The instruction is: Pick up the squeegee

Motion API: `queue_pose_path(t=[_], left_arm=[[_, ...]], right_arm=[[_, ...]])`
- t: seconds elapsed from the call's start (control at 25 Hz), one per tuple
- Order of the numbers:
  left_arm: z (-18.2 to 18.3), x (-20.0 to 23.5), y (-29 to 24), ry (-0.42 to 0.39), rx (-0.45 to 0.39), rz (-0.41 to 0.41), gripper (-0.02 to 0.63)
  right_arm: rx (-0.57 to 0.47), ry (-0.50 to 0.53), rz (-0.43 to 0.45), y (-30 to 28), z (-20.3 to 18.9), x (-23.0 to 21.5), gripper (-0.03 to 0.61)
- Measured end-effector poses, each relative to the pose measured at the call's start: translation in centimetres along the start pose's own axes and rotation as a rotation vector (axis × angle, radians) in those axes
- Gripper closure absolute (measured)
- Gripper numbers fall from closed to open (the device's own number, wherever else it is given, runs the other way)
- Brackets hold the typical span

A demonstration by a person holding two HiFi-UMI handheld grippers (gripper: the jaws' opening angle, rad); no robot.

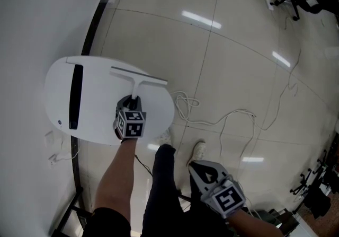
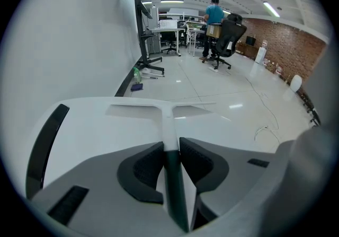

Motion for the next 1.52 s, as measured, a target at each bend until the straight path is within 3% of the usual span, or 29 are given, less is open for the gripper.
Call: queue_pose_path(t=[0.4, 0.76, 1.2, 1.52], left_arm=[[0.7, 0.7, 3.1, -0.007, -0.037, 0.046, 0.517], [2.5, 0.5, 11.2, 0.007, -0.089, 0.108, 0.518], [6.6, -5.0, 31.6, 0.033, -0.317, 0.226, 0.518], [6.4, -11.4, 47.6, 0.070, -0.522, 0.237, 0.518]], right_arm=[[-0.026, 0.021, 0.003, 1.9, 0.3, 1.0, 0.552], [-0.110, 0.108, 0.024, 6.5, 1.6, 2.9, 0.552], [-0.237, 0.300, 0.068, 18.5, 1.0, 4.6, 0.552], [-0.301, 0.405, 0.102, 26.4, 0.4, 6.4, 0.553]])
Point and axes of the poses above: the fingertips, and each gripper's own axes: y backward along the fingers, x to its left, z out of its top, the point moved 7 cm from there along y, backward along the fingers, and after that the axes turned 8 degrees about z, right-handed, at the moved point
